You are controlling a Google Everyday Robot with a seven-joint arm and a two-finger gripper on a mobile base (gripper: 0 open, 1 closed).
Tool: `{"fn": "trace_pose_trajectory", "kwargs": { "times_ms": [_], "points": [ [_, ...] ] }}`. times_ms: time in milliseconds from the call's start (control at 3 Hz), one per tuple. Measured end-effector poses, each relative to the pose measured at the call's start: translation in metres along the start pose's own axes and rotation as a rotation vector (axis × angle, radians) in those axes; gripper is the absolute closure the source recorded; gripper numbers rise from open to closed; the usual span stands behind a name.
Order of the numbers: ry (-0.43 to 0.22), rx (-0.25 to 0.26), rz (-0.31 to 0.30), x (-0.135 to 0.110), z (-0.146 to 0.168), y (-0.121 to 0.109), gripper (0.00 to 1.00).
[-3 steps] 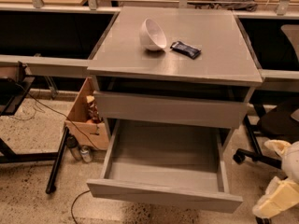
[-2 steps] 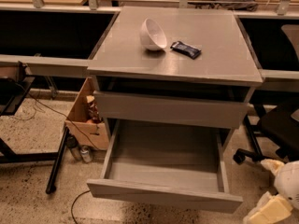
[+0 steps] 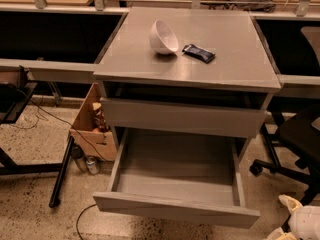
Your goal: Close middle drawer
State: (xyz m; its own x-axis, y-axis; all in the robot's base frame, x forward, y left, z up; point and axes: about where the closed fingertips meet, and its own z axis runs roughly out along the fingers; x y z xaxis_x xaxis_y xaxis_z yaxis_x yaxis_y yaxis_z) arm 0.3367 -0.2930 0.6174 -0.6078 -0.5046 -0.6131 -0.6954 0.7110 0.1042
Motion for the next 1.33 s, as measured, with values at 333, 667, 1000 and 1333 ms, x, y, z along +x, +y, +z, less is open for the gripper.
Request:
{"fn": "trace_pose_trajectory", "kwargs": {
  "times_ms": [333, 667, 1000, 1333],
  "points": [
    [0.000, 0.000, 0.000, 0.000, 0.000, 0.000, 0.00],
    [-0.020, -0.019, 0.028, -0.003, 0.026, -0.007, 0.00],
    [-0.092, -0.045, 0.075, -0.004, 0.063, -0.022, 0.00],
    [-0.151, -0.077, 0.157, 0.009, 0.105, -0.038, 0.00]
  ]
}}
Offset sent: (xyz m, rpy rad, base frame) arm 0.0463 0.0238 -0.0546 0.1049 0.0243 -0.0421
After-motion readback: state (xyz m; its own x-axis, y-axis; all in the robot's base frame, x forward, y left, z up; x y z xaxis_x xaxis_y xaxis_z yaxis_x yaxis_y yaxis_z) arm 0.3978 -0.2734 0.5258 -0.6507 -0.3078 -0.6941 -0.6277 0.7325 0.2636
